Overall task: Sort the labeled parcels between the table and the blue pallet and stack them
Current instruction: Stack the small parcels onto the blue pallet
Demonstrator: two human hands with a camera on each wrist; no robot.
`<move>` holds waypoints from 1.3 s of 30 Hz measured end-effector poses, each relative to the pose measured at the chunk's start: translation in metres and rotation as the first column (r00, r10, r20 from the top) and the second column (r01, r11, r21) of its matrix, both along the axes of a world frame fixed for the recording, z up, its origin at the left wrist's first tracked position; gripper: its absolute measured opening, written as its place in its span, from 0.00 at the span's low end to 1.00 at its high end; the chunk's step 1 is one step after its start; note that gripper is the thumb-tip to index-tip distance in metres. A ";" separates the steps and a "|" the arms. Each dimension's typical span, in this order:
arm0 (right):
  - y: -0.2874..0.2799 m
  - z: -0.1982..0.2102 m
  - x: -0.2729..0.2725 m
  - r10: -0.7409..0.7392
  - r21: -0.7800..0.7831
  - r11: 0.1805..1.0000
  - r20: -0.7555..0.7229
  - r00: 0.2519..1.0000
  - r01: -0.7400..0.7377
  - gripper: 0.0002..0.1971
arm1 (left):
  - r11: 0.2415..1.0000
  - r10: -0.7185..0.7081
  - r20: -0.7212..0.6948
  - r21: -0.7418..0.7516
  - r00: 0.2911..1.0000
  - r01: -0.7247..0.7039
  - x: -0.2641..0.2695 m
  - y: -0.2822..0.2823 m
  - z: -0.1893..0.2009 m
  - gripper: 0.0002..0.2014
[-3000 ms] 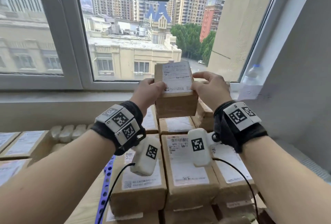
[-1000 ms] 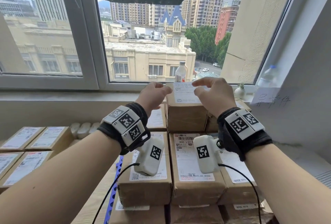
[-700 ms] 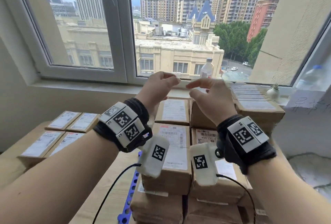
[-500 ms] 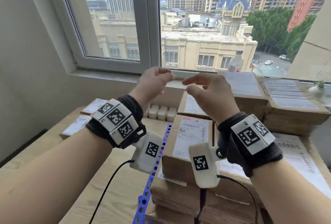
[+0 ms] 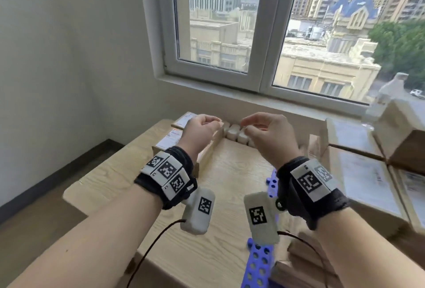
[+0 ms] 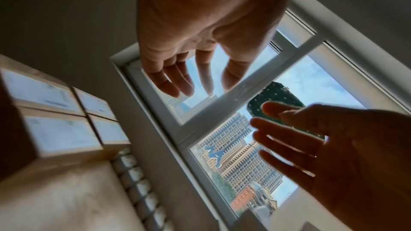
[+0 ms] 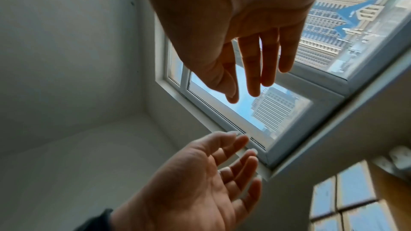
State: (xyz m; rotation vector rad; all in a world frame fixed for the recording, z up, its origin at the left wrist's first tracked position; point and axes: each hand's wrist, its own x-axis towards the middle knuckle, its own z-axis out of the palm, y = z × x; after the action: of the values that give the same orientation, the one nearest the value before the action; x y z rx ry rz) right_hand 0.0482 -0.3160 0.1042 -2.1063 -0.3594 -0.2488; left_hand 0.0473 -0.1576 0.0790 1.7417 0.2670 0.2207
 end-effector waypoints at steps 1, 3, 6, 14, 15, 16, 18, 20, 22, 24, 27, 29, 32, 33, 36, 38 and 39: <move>0.018 -0.008 -0.001 -0.005 -0.006 1.000 -0.025 1.000 0.005 0.10 | 1.000 0.005 -0.010 -0.005 1.000 -0.005 -0.002 0.018 -0.006 0.06; 0.052 -0.024 -0.003 -0.012 -0.021 1.000 -0.063 0.998 0.011 0.10 | 1.000 0.022 -0.025 0.004 0.999 -0.022 -0.007 0.053 -0.016 0.04; 0.093 -0.044 0.000 -0.014 -0.035 0.999 -0.107 0.994 0.010 0.11 | 0.999 0.031 -0.055 0.022 0.998 -0.030 -0.013 0.101 -0.031 0.07; 0.159 -0.079 0.018 -0.060 0.016 0.998 -0.233 0.970 0.066 0.11 | 0.997 0.074 -0.130 -0.014 0.989 -0.077 -0.011 0.186 -0.066 0.05; 0.163 -0.083 0.021 -0.060 0.023 0.997 -0.244 0.968 0.068 0.11 | 0.997 0.074 -0.133 -0.019 0.988 -0.077 -0.007 0.192 -0.069 0.05; 0.167 -0.086 0.026 -0.061 0.027 0.997 -0.251 0.966 0.070 0.11 | 0.997 0.073 -0.139 -0.021 0.988 -0.077 -0.003 0.198 -0.071 0.05; 0.175 -0.093 0.037 -0.071 0.025 0.996 -0.262 0.962 0.081 0.11 | 0.996 0.079 -0.152 -0.020 0.985 -0.083 0.006 0.207 -0.076 0.06; 0.182 -0.099 0.051 -0.086 0.022 0.995 -0.270 0.959 0.095 0.11 | 0.995 0.092 -0.161 -0.018 0.983 -0.096 0.018 0.217 -0.079 0.08; 0.188 -0.107 0.068 -0.089 0.028 0.995 -0.271 0.958 0.100 0.12 | 0.994 0.108 -0.169 -0.004 0.980 -0.110 0.032 0.225 -0.083 0.07; 0.195 -0.114 0.087 -0.084 0.042 0.994 -0.282 0.956 0.100 0.12 | 0.993 0.120 -0.185 0.026 0.975 -0.117 0.049 0.234 -0.085 0.06; 0.207 -0.128 0.118 -0.086 0.074 0.990 -0.344 0.935 0.119 0.12 | 0.992 0.124 -0.220 0.065 0.968 -0.112 0.079 0.245 -0.087 0.04; 0.213 -0.140 0.137 -0.095 0.084 0.987 -0.384 0.919 0.137 0.13 | 0.991 0.121 -0.246 0.091 0.962 -0.101 0.100 0.251 -0.093 0.05; 0.217 -0.160 0.158 -0.123 0.074 0.982 -0.440 0.889 0.172 0.14 | 0.991 0.101 -0.296 0.113 0.950 -0.070 0.128 0.256 -0.108 0.07; 0.218 -0.166 0.163 -0.130 0.068 0.981 -0.456 0.880 0.180 0.14 | 0.992 0.089 -0.315 0.113 0.945 -0.056 0.135 0.257 -0.113 0.07; 0.219 -0.178 0.178 -0.156 0.064 0.974 -0.508 0.847 0.218 0.12 | 0.992 0.073 -0.368 0.121 0.927 -0.030 0.155 0.262 -0.130 0.08; 0.220 -0.185 0.187 -0.182 0.058 0.966 -0.536 0.824 0.251 0.12 | 0.994 0.064 -0.391 0.108 0.918 -0.023 0.171 0.266 -0.140 0.07; 0.220 -0.189 0.192 -0.207 0.048 0.960 -0.544 0.813 0.276 0.12 | 0.995 0.056 -0.404 0.097 0.913 -0.018 0.178 0.268 -0.145 0.07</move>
State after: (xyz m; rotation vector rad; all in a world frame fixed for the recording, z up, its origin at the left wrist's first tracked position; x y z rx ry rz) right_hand 0.2403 -0.0962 -0.0851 -1.9924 0.2583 0.1743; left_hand 0.2254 0.1103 -0.0663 1.8648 0.6020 -0.1099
